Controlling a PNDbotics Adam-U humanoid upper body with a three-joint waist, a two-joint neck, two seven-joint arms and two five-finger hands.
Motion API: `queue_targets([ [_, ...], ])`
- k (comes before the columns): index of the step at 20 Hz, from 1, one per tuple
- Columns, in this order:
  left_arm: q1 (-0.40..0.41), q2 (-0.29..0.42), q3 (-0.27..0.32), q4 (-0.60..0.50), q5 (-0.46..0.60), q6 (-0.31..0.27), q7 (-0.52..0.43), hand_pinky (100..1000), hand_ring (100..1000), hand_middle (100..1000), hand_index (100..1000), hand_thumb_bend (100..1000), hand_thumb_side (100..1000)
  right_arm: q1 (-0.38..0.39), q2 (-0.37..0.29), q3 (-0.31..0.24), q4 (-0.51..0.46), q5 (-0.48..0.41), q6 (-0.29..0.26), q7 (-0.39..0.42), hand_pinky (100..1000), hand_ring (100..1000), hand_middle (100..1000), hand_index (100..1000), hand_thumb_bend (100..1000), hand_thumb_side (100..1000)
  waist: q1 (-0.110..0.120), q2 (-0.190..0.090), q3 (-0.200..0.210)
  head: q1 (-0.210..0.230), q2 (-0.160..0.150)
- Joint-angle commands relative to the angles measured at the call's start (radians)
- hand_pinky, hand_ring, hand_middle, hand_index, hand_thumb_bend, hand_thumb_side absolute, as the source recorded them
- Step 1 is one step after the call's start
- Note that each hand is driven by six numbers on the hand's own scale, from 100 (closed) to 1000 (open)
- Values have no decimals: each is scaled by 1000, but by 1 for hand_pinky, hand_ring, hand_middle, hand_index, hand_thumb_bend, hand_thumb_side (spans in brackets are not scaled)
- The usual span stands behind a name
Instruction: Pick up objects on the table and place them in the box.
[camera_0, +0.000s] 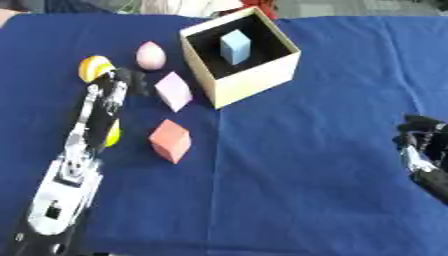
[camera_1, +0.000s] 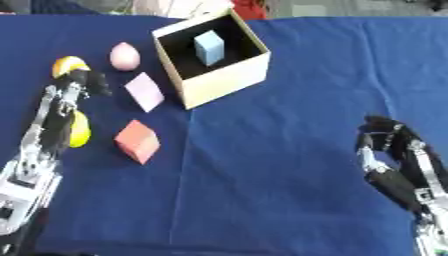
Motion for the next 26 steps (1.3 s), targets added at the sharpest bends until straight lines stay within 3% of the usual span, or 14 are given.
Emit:
queue_targets([
  [1,-2,36,14,-30,-10,-1,-4,798,590,554,679,100,731,-6,-10,-7,-10,3,-3,1,684,660,673,804,100,375,-5,-30,-1,0,-9],
  [5,-2,38,15,-33,-11,1,-5,798,590,554,679,100,731,-6,-11,-7,-10,3,-3,1,684,660,673,804,100,375,-4,-30,-1,0,-9],
  [6,2,43,16,-34,-14,2,-9,829,671,633,759,100,659,-4,-14,-8,-10,4,-2,1,685,660,673,805,100,377,1,-31,0,-2,-9],
  [8,23,82,-15,-63,-38,-13,-32,840,704,672,795,100,627,-3,-25,-6,-8,7,-2,2,685,660,673,805,100,378,16,-32,-3,-3,-10],
  [13,40,220,-85,-86,-123,-14,-118,851,742,729,847,100,540,0,-32,-7,-7,11,-2,2,685,660,673,805,100,377,24,-36,-4,-9,-14],
  [19,35,393,-60,-73,-229,-12,-224,850,754,753,877,100,448,2,-29,-7,-6,11,-2,2,685,660,673,805,100,378,20,-37,-6,-15,-19],
  [26,10,591,-54,-84,-350,-57,-347,856,775,785,912,116,331,1,-22,-5,-6,9,-3,4,685,660,673,805,100,377,13,-37,-11,-14,-23],
])
